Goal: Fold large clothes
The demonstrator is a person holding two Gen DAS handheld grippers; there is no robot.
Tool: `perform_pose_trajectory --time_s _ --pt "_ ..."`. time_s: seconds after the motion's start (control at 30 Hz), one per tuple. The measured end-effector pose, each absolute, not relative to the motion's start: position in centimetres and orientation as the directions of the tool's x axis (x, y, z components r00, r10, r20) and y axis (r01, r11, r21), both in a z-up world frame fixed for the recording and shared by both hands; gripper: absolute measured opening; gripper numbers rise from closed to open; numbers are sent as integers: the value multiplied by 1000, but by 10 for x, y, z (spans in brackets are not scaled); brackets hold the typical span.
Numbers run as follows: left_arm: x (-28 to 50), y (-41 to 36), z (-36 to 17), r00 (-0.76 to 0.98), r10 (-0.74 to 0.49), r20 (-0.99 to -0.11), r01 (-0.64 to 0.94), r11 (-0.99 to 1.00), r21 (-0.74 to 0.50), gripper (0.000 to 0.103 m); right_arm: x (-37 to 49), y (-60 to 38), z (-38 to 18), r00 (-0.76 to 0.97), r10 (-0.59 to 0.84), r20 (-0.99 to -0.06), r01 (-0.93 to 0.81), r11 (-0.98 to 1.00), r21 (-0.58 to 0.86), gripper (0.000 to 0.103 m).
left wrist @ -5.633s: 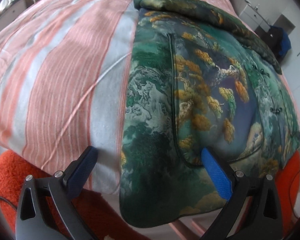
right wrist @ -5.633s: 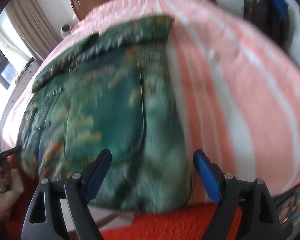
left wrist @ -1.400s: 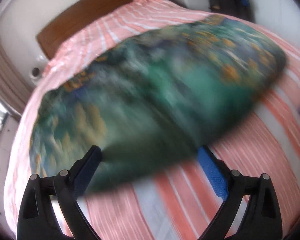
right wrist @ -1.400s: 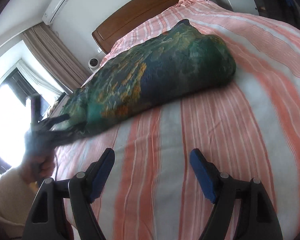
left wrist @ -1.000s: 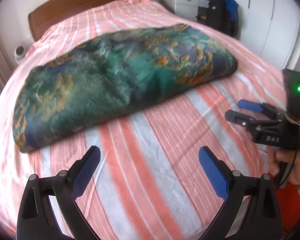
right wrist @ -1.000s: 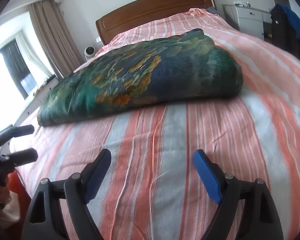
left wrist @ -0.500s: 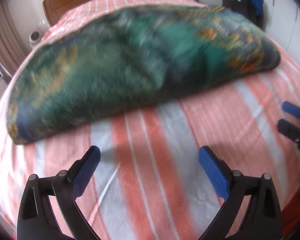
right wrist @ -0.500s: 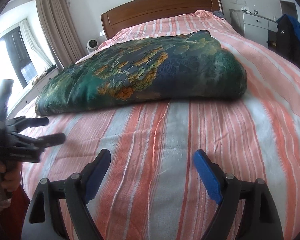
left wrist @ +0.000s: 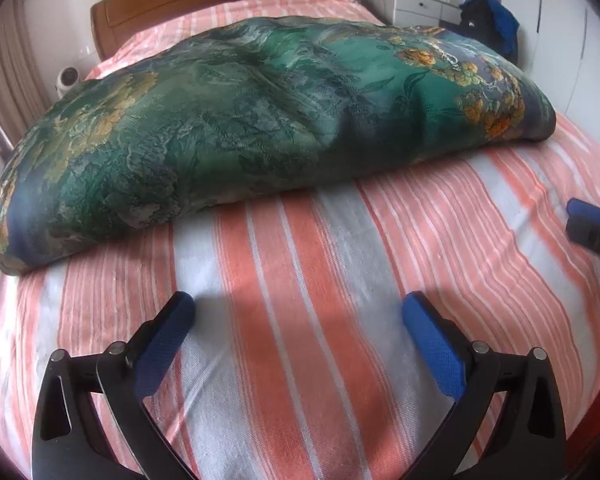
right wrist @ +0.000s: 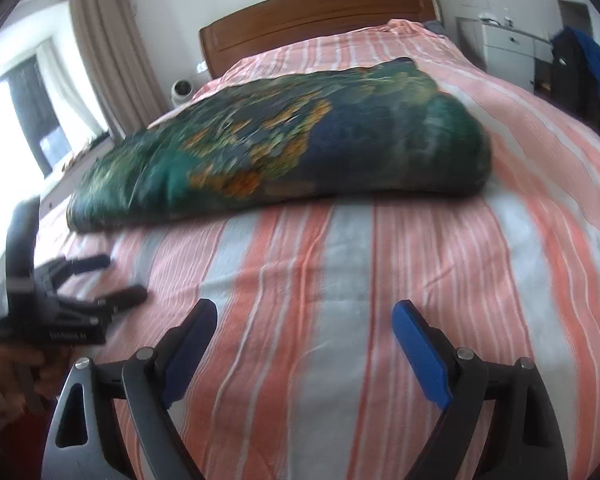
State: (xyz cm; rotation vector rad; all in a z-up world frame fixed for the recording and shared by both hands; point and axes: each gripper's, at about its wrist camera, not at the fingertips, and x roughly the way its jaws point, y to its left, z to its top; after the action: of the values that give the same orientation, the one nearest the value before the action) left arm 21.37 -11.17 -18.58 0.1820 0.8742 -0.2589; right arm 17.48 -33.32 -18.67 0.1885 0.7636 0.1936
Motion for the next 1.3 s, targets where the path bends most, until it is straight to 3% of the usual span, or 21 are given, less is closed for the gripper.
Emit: perform_pose_trajectory --time_s 0.3,0.47,0.63,0.67,0.7,0.77,0.83,1.0,1.2,1.3 --pt "213 -113 -188 629 -149 -763 298 953 59 102 180 -390 -171 780 245 -576 51 892 448 88" --pt "207 -113 -189 642 -147 -753 295 953 65 102 221 -440 -177 778 373 -505 159 662 732 88" --pt "206 -111 -187 638 -151 -755 292 955 56 102 266 -463 -198 791 376 -483 262 505 822 90" --pt "206 -110 -186 633 -154 -759 293 955 51 102 272 -464 -203 786 383 -485 269 493 827 85" --pt "206 -109 -185 624 -156 -766 296 954 47 103 276 -463 -203 781 379 -497 269 515 814 80" --pt "206 -106 -180 603 -157 -782 303 952 43 103 277 -461 -200 761 337 -555 289 590 754 55" --pt "205 -104 -174 578 -146 -803 312 949 52 102 270 -457 -199 763 311 -567 278 633 722 45" --pt "207 -99 -125 573 -201 -795 347 938 13 102 261 -447 -187 785 247 -569 251 713 655 41" --pt "259 -129 -12 557 -444 -702 489 858 -154 102 238 -401 -126 855 122 -504 135 886 443 36" --pt "294 -168 20 422 -561 -712 602 761 -243 102 219 -361 -95 893 72 -445 67 955 288 35"
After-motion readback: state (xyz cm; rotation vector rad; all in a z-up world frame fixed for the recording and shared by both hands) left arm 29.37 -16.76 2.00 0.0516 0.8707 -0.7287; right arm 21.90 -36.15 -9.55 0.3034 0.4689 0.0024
